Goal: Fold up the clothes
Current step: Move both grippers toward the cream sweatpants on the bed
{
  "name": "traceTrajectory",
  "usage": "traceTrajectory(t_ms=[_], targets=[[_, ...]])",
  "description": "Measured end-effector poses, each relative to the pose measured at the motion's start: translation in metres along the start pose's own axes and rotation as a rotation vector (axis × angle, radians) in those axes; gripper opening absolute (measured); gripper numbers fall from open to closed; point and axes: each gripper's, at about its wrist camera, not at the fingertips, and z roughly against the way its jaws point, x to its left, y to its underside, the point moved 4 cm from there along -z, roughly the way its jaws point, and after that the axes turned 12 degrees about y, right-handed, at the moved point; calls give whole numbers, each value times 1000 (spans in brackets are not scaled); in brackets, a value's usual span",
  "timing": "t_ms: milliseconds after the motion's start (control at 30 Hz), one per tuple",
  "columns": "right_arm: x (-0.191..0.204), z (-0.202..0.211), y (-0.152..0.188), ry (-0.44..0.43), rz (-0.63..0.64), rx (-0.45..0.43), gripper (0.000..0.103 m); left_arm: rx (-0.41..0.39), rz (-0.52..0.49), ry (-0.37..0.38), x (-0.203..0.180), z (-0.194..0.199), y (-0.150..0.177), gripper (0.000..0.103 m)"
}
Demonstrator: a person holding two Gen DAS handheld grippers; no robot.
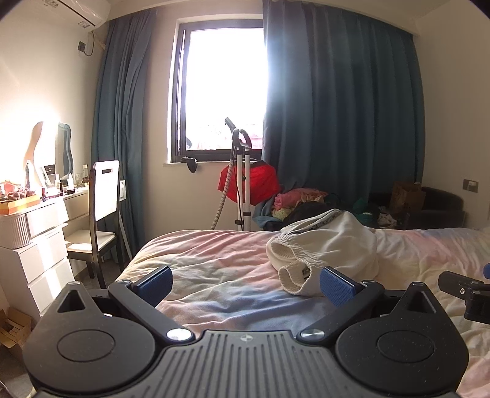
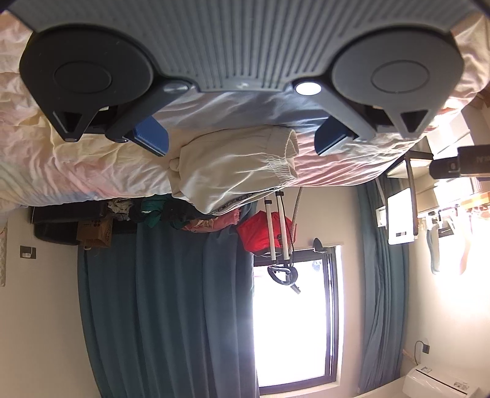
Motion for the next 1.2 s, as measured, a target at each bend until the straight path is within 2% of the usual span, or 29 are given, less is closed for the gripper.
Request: traceTrajectory(t_ms=[233,367,467,667,833,933,1000,1033,1100,1133,1200], targets=[[-31,-21,-7,-60,-106,78,103,51,-6,2,-5,-15,-2,103],[-1,0,0,27,16,-13,103,21,10,2,1,-4,7,103],[3,4,1,12,38,-35,103,4,20,8,4,3,12,103],[4,3,6,-26,-27,4,103,3,3,-9,3,5,12,103],[7,8,6,-20,-20,-25,102,-4,-20,-22,3,5,14,103],[8,8,6,-39,-41,-24,93,-8,-20,-16,3,6,15,103],[9,7,7,-40,-43,-17,69,-11,-19,-12,3,6,14,103],[9,6,7,-32,-44,-10,65,-11,-17,-7,4,6,14,103],[9,1,5,-17,-49,-5,47,-12,-12,3,4,6,15,103],[10,-2,2,-6,-55,-8,45,-12,-12,5,5,5,16,103],[8,-8,-8,12,-86,-14,32,-9,-14,5,6,3,17,103]])
